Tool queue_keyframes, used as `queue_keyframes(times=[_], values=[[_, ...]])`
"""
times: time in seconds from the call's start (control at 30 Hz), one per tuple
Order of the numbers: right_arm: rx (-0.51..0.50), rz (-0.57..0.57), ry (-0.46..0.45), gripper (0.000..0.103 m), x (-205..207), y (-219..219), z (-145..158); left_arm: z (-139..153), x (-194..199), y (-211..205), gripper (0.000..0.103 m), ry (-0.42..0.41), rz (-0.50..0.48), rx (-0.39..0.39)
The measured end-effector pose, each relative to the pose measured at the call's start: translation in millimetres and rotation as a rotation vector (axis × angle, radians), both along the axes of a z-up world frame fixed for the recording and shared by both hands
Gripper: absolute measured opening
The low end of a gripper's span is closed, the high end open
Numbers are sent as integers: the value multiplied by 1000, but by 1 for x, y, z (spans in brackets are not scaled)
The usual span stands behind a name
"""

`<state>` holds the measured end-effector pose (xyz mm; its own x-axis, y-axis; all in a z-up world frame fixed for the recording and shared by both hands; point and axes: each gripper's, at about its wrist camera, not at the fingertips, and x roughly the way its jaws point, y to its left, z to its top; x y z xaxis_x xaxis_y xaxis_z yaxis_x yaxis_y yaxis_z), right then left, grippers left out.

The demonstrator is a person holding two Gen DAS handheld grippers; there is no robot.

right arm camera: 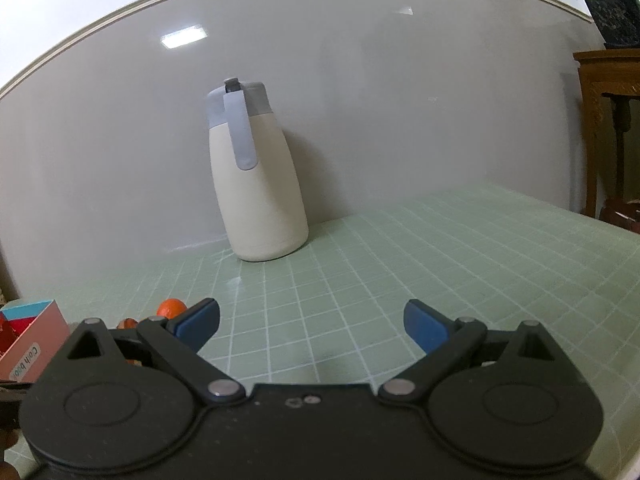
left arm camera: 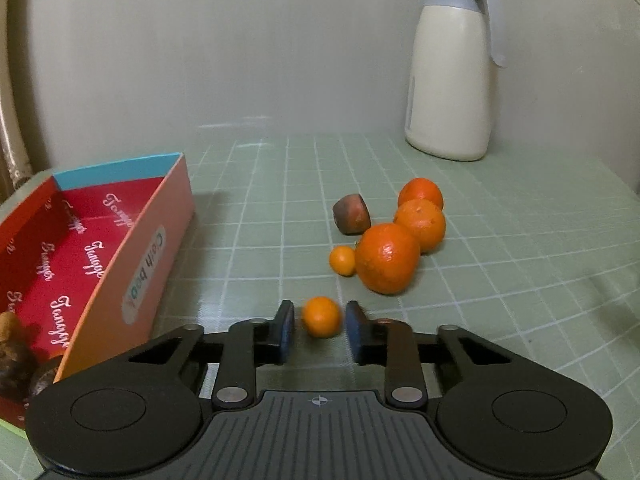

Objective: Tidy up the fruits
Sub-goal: 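Close the left gripper on the small orange fruit, then carry the small orange fruit into the box and open the left gripper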

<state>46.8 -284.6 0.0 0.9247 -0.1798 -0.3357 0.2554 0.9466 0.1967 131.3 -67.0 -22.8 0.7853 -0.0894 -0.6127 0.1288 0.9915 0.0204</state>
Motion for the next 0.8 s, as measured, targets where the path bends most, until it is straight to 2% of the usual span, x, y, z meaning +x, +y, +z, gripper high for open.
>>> queue_keyframes(times=[0.03,0.3,0.53,0.8], values=[[-1,-1,-1,99,-2,-1,0,0,0,-1,20,-3,0,5],[5,-2,0,99,-7,-1,1,6,-10,-2,20,-60,-6,21],[1,7,8,99,-6,2,0,18,-26,1,20,-151,-20,42],[-16,27,28,99,0,11,-3,34,-40,18,20,-253,28,42]])
